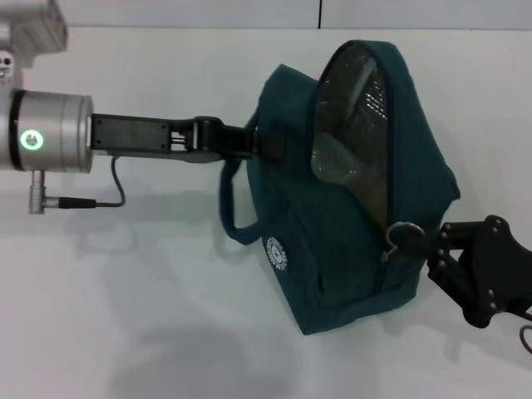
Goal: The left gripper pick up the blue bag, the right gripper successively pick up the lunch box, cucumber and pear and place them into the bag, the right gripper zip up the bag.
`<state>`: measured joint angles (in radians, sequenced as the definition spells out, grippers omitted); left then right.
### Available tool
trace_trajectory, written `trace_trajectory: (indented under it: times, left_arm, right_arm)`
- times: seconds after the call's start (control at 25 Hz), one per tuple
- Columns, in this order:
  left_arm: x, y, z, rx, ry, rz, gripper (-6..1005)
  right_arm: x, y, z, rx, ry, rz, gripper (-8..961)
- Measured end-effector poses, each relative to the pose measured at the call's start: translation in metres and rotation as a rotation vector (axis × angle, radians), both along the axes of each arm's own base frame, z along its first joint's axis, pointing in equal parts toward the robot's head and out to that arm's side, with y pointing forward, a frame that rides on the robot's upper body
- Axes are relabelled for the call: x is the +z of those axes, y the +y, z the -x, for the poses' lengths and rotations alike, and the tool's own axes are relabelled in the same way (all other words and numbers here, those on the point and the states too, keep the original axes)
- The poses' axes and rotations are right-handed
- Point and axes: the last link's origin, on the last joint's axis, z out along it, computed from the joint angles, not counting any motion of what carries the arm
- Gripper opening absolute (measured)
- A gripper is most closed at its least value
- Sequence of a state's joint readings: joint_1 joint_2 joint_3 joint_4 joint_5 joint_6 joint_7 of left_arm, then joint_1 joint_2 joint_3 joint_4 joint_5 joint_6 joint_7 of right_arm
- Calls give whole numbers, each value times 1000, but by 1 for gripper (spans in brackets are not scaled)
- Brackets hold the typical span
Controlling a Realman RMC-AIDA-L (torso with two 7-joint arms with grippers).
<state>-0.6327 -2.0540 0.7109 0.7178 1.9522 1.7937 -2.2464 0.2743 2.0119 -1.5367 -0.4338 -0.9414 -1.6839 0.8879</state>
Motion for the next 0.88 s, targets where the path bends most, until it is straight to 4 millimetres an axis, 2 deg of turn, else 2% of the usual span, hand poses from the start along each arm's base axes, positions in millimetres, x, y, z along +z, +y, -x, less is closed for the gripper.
trace_trajectory:
  times: [0.24, 0.44, 0.56, 0.68, 0.88]
  left_arm:
    - [9, -5, 8, -39, -71, -122, 126]
    - [23, -13, 16, -119, -130, -262, 350]
    - [30, -23, 25, -143, -151, -324, 572]
    - [34, -37, 37, -161, -167, -388, 636]
    - [29, -58, 53, -186, -168, -434, 741]
  right_arm:
    - [0, 5, 5, 16, 4, -1, 8]
    - [2, 8, 8, 34, 12, -25, 8]
    - [7, 13, 15, 68, 28, -76, 8]
    - [12, 23, 27, 108, 48, -115, 8]
    - [17, 44, 42, 118, 77, -157, 8]
